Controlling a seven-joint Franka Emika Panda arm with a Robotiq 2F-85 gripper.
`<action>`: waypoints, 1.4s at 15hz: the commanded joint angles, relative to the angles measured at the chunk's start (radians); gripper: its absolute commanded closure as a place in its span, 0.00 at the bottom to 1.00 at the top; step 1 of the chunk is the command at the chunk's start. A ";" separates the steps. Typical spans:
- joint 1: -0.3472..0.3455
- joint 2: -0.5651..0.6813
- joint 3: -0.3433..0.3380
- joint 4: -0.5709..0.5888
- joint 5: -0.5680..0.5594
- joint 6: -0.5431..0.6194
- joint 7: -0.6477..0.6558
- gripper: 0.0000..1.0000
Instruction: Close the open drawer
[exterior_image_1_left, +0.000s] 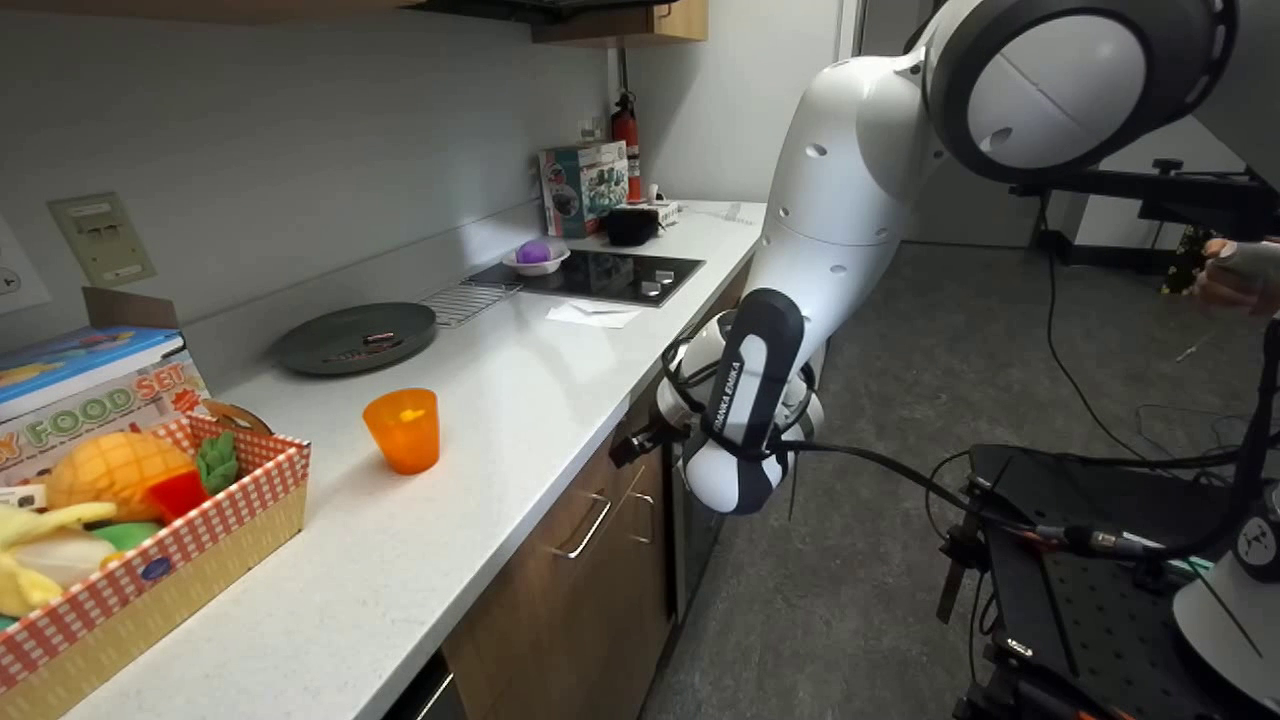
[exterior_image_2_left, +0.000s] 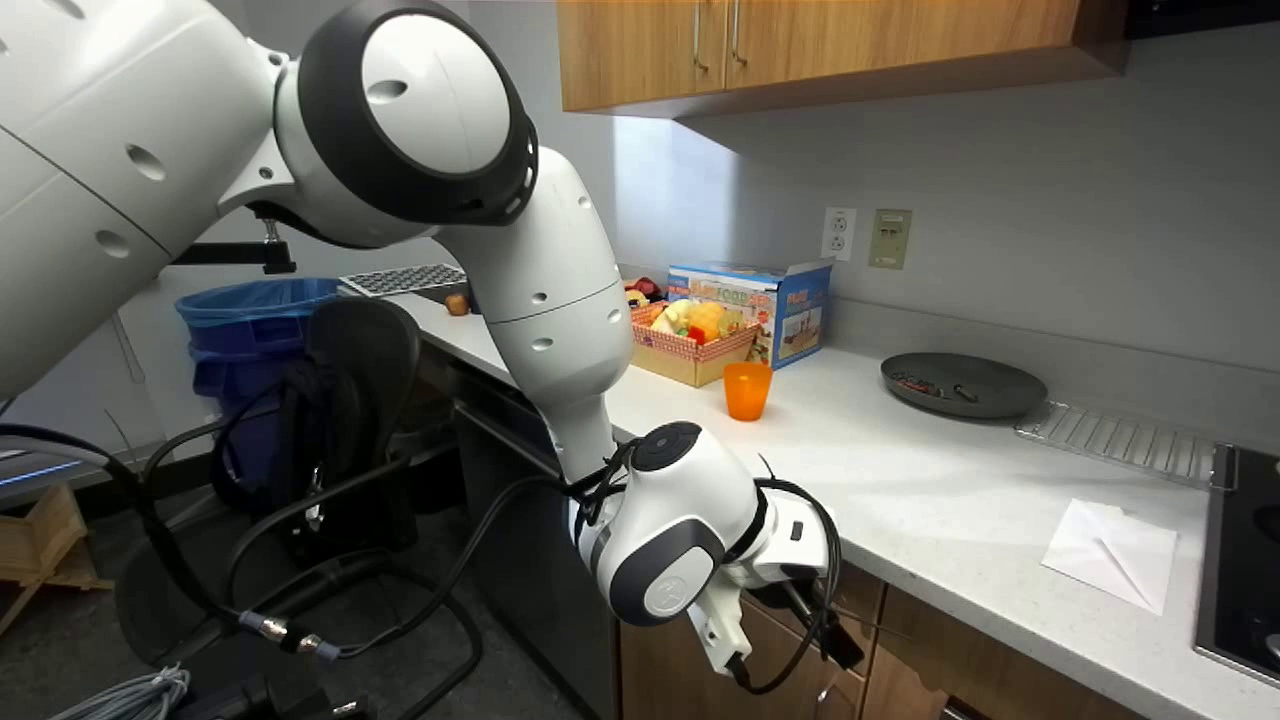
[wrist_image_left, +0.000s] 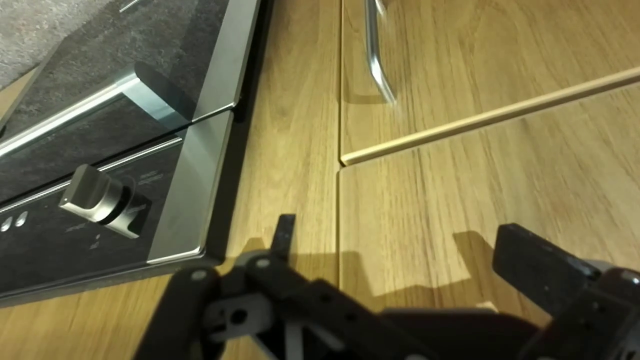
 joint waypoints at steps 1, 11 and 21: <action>0.002 0.002 -0.004 0.032 0.027 -0.005 -0.030 0.00; 0.026 -0.233 0.030 -0.196 0.009 -0.164 -0.024 0.00; 0.125 -0.509 -0.070 -0.421 0.005 -0.214 -0.028 0.00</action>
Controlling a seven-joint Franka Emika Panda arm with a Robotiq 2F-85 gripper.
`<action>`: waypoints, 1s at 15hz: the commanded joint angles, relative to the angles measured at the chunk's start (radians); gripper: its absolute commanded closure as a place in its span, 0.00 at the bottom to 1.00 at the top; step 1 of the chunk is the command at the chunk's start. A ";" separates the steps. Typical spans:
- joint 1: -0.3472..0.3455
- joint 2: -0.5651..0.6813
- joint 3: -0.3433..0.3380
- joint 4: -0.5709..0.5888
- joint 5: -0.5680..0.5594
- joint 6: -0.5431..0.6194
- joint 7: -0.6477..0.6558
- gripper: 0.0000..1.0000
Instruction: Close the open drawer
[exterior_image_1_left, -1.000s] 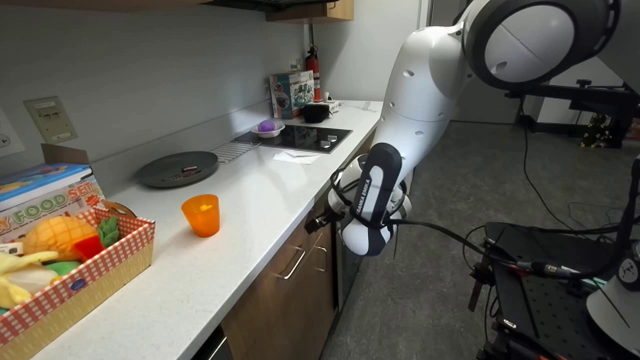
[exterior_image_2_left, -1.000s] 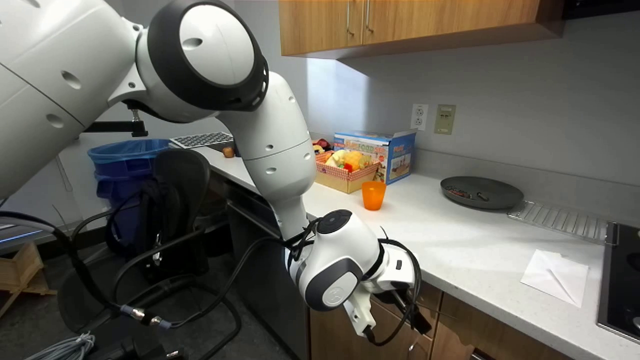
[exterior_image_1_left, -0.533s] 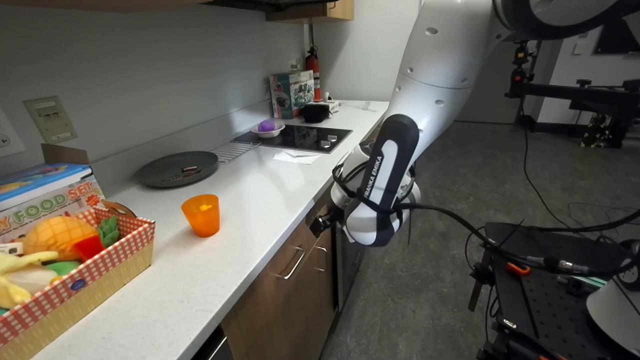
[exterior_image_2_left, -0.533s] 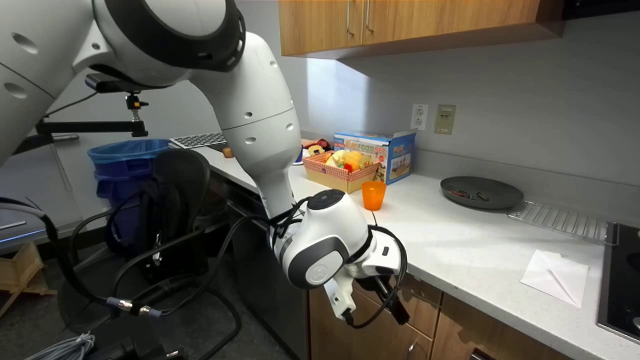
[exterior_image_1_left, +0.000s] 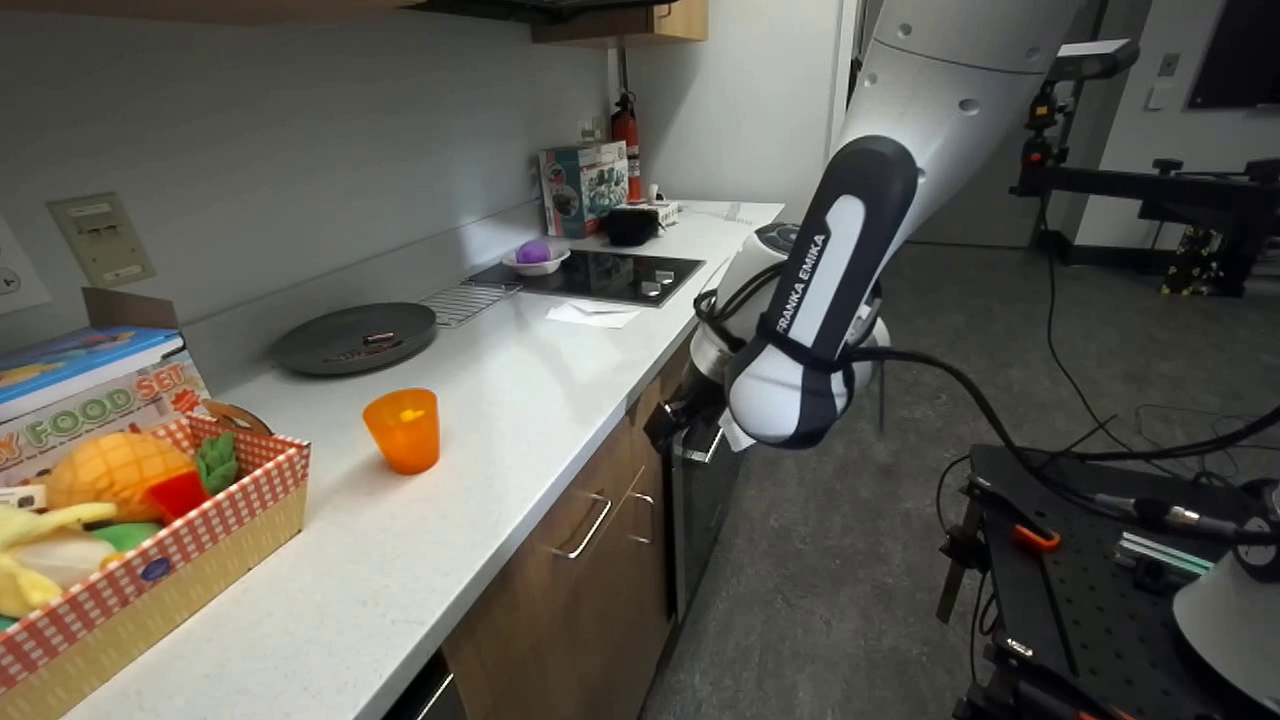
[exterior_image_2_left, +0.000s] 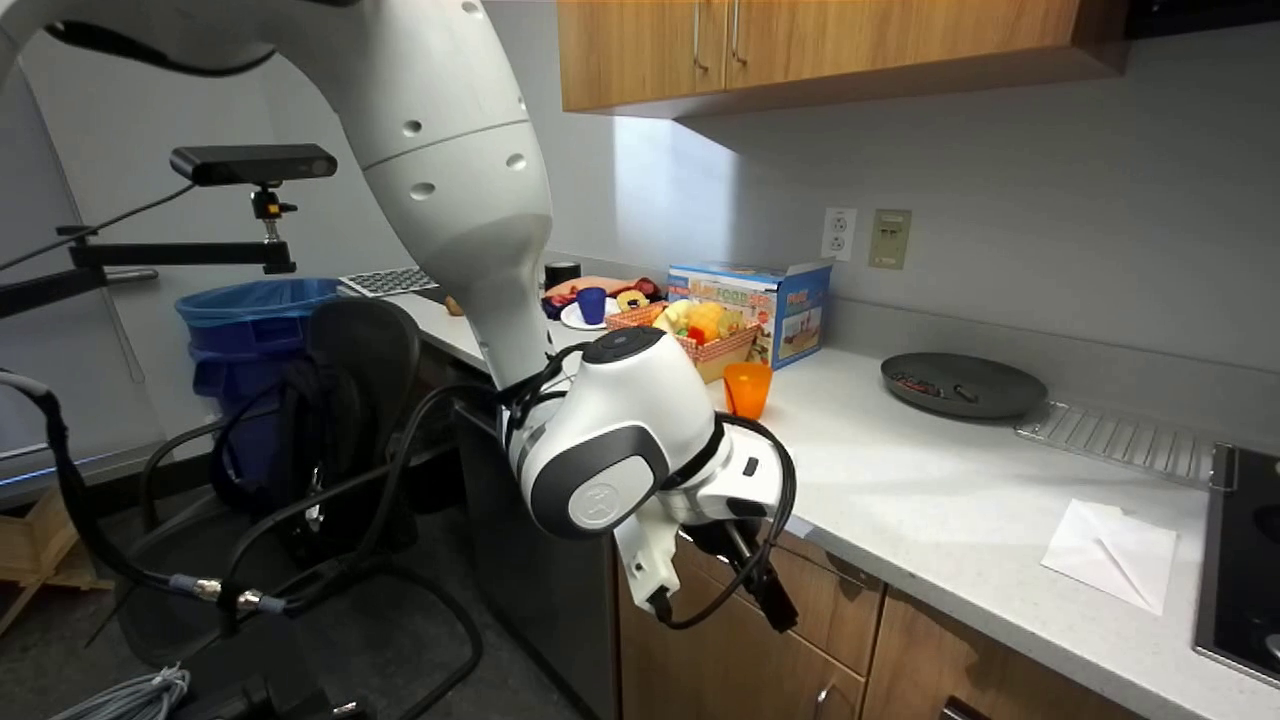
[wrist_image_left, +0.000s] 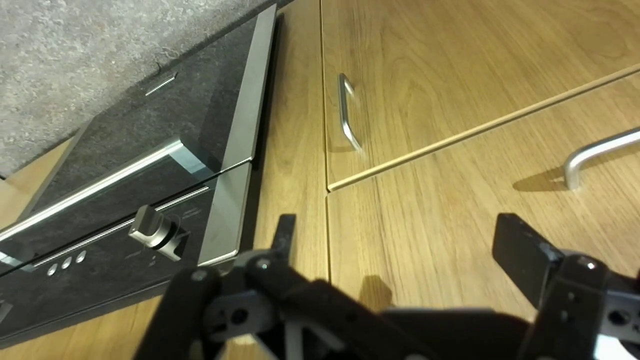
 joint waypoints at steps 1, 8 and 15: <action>0.066 -0.145 -0.062 -0.104 0.006 -0.022 -0.027 0.00; 0.196 -0.300 -0.215 -0.186 0.013 -0.008 -0.064 0.00; 0.245 -0.327 -0.283 -0.193 0.000 0.001 -0.065 0.00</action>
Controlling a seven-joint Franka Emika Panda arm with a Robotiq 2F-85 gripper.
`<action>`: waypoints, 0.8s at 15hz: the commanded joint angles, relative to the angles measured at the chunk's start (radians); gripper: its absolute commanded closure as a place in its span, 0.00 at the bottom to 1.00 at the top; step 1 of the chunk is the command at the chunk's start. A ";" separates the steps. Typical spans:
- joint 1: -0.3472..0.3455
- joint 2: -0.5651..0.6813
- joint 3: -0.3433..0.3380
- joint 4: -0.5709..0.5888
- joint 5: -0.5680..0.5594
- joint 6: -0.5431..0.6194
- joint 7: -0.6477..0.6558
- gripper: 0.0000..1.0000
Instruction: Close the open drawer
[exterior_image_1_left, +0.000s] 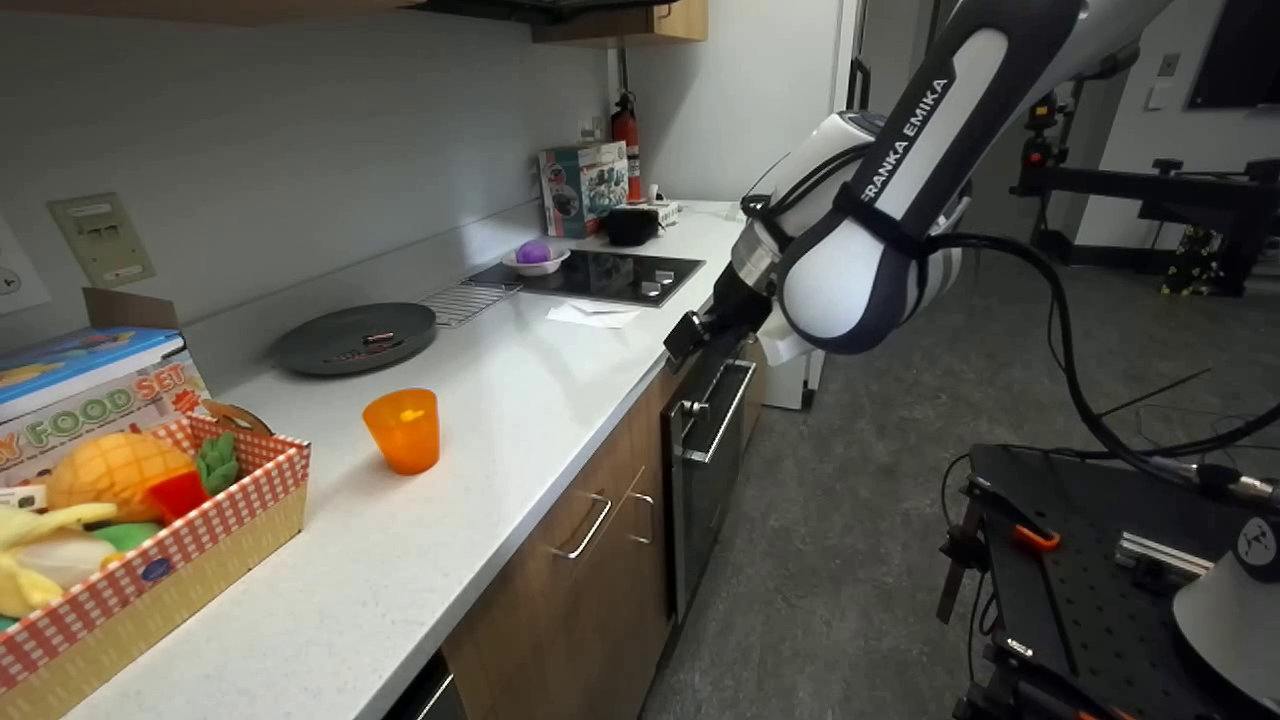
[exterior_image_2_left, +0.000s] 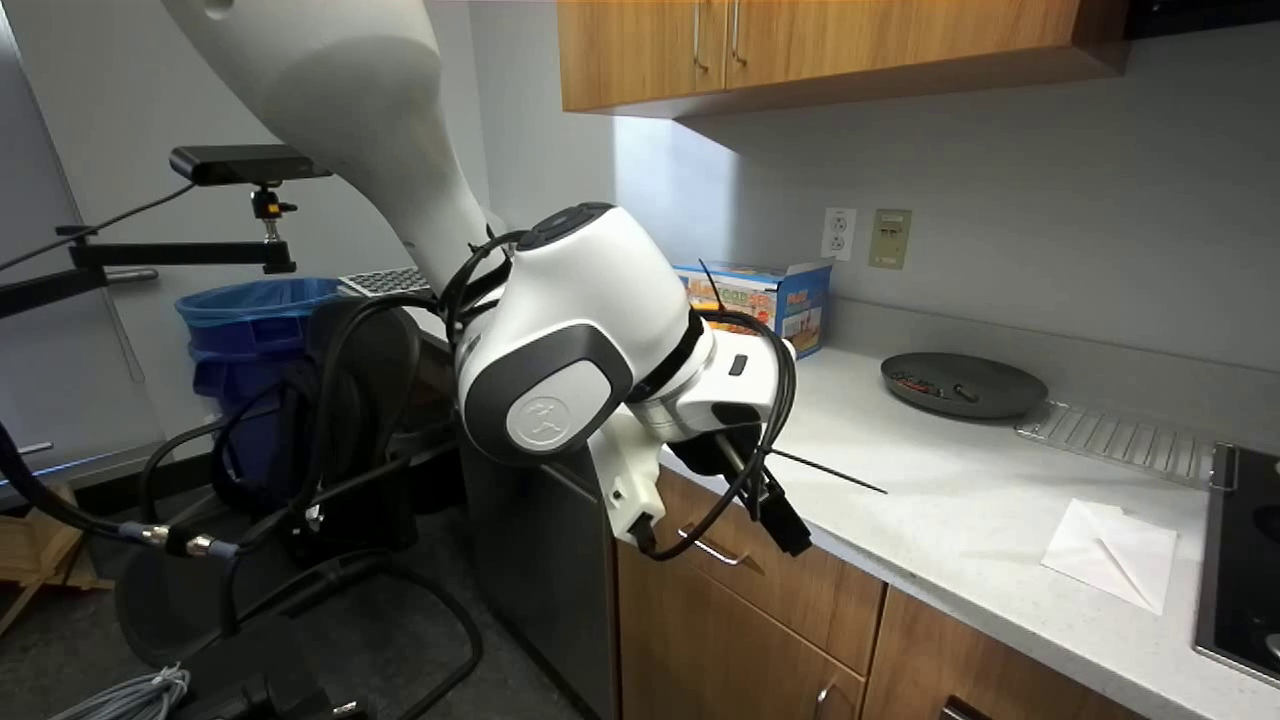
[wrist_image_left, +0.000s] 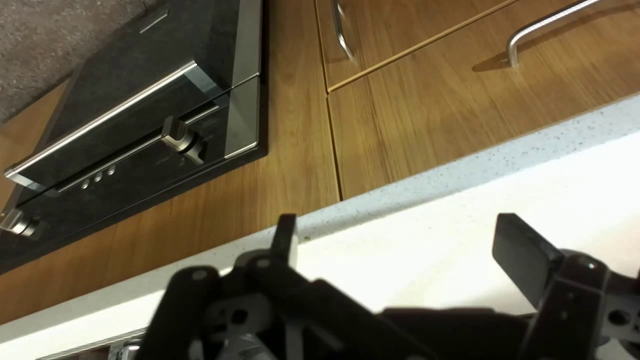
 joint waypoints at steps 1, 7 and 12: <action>0.006 -0.009 -0.006 -0.007 0.000 0.000 -0.003 0.00; 0.014 -0.017 -0.013 -0.015 0.000 0.000 -0.004 0.00; 0.014 -0.017 -0.013 -0.015 0.000 0.000 -0.005 0.00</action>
